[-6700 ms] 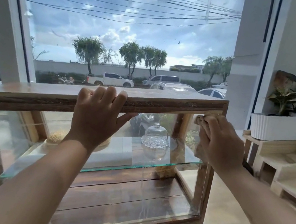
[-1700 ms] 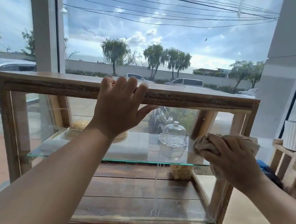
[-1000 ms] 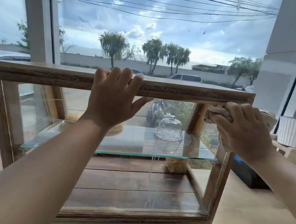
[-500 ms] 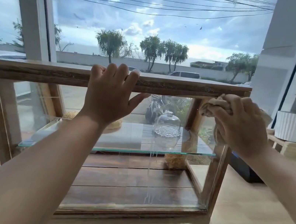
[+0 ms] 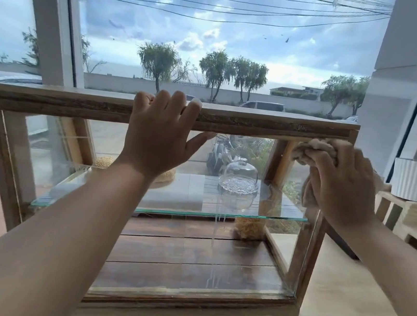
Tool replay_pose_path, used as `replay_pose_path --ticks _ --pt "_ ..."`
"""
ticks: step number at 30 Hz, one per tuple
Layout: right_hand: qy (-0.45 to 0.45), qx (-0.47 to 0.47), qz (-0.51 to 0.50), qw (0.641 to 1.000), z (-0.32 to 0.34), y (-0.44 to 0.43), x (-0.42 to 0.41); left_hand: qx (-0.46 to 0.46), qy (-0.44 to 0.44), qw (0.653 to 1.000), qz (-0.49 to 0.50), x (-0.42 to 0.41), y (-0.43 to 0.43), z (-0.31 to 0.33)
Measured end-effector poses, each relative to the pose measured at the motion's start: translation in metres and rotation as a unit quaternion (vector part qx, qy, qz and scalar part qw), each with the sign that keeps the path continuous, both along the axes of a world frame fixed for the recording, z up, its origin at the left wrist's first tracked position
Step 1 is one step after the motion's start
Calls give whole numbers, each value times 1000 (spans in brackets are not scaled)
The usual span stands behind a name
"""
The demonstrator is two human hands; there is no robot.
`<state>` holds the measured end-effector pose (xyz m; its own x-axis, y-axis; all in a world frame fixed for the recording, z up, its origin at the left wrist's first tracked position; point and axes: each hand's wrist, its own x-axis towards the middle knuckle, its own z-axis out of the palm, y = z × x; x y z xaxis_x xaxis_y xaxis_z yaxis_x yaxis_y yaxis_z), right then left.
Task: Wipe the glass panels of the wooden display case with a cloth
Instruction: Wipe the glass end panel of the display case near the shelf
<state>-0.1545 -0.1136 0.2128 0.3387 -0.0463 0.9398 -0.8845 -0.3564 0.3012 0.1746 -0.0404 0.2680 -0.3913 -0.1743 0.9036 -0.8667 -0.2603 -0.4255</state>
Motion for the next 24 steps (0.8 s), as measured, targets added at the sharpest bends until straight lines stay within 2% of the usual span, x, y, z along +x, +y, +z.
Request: replay_pose_path --ticks 4,8,14,17,21,24 --pt "-19 19 2 1000 -36 -4 -3 0 2 1000 2 0 0 0" --pt "47 70 2 996 -66 7 -13 0 2 1000 -4 -1 1 0" --pt "-8 17 35 999 -8 5 10 -1 2 1000 -7 -1 0 1" --pt "-23 4 28 999 -8 0 21 -4 -1 1000 -6 -1 -1 0" --pt "52 38 15 998 -48 5 11 -6 0 1000 -3 -1 0 1" --pt "106 51 31 993 -44 13 4 -6 -1 1000 -1 0 0 0"
